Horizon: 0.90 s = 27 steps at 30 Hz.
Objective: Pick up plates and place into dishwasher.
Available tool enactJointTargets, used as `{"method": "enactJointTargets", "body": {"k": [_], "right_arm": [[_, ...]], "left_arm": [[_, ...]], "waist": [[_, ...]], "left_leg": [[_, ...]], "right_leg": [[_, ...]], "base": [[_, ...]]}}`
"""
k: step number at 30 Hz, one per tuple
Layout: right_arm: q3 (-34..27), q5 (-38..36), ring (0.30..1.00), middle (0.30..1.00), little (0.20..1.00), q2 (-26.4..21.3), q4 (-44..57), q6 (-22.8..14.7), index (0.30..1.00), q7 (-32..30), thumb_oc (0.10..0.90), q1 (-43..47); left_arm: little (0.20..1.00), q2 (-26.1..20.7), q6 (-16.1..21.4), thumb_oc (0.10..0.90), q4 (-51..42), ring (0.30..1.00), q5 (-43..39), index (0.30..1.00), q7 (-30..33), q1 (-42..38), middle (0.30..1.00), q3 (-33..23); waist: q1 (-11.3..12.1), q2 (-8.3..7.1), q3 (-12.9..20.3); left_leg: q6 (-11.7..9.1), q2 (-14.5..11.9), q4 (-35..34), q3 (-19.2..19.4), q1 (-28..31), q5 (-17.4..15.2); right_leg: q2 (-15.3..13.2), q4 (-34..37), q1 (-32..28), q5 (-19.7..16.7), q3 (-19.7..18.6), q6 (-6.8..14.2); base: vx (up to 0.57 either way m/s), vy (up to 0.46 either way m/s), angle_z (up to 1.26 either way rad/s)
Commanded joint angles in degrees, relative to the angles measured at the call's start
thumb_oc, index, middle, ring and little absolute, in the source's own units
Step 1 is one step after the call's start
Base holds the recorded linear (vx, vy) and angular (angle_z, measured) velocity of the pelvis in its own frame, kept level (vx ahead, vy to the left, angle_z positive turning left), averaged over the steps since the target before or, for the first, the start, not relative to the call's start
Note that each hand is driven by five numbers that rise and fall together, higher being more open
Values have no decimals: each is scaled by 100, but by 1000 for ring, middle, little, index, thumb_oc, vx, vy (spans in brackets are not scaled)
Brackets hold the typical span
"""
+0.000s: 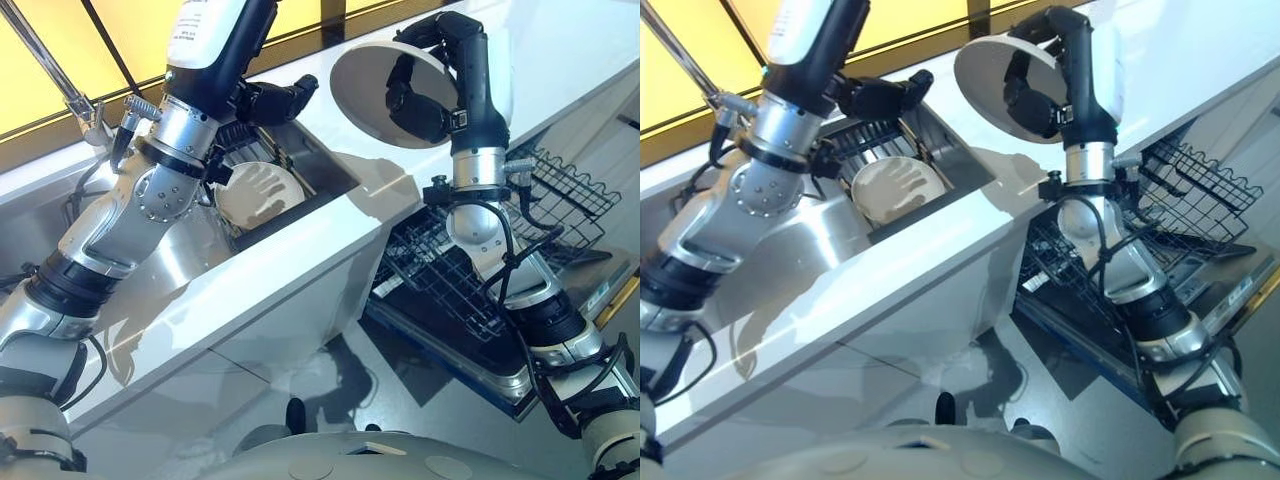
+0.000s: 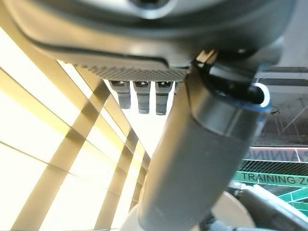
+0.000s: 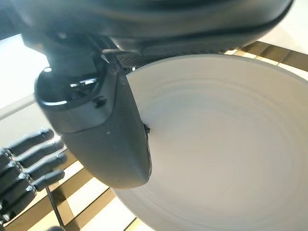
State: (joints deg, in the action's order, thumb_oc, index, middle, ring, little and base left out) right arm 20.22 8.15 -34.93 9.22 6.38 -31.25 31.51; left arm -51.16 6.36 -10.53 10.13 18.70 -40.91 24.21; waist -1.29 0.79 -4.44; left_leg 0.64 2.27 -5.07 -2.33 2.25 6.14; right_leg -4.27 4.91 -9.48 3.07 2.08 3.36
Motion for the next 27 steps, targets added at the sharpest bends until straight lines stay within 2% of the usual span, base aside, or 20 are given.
{"method": "enactJointTargets", "body": {"k": [1,4,9,18,21,24,27], "right_arm": [[-449,208,300,300,200,-118,421,-342,300,-409,100,356],[-491,265,300,300,200,-132,354,-334,300,-485,100,323],[-973,346,300,300,200,-316,142,-426,300,-799,100,77],[-2696,570,300,300,200,-1113,33,-909,300,-1648,100,-851],[-3078,690,300,300,200,-1303,-103,-826,300,-1845,100,-1036],[-3464,680,300,300,200,-1486,-317,-801,300,-1869,100,-1458],[-3829,607,300,300,200,-1395,-442,-962,300,-1709,100,-2017]], "left_arm": [[900,67,34,800,32,900,-169,900,263,-245,900,-786],[900,91,91,800,42,900,-366,900,269,-214,900,-821],[900,44,293,800,-63,900,-561,900,385,136,900,-1257],[900,-553,529,800,187,900,-603,900,423,1069,900,-2364],[900,-751,573,800,436,900,-520,900,378,1178,900,-2545],[900,-976,605,800,741,900,-580,900,288,1350,900,-2724],[900,-977,686,800,894,900,-601,900,210,1709,900,-2978]], "waist": [[106,-39,541],[108,-42,531],[117,-58,525],[16,-44,539],[-29,-37,535],[-82,-20,536],[-140,1,520]], "left_leg": [[113,292,7,-73,329,-568],[112,286,7,-63,333,-568],[106,277,7,-55,342,-579],[125,246,7,-28,375,-604],[129,242,7,-14,391,-605],[133,235,7,21,408,-603],[143,227,7,45,417,-601]], "right_leg": [[229,-232,490,-566,-2,99],[227,-237,489,-563,4,103],[235,-233,472,-555,23,99],[282,-358,503,-483,-28,93],[298,-389,514,-479,-50,92],[309,-403,516,-470,-74,95],[323,-433,535,-459,-112,97]], "base": [[0,0,0],[0,0,0],[0,0,0],[0,0,0],[0,0,0],[5,-2,-3],[0,1,-8]]}}
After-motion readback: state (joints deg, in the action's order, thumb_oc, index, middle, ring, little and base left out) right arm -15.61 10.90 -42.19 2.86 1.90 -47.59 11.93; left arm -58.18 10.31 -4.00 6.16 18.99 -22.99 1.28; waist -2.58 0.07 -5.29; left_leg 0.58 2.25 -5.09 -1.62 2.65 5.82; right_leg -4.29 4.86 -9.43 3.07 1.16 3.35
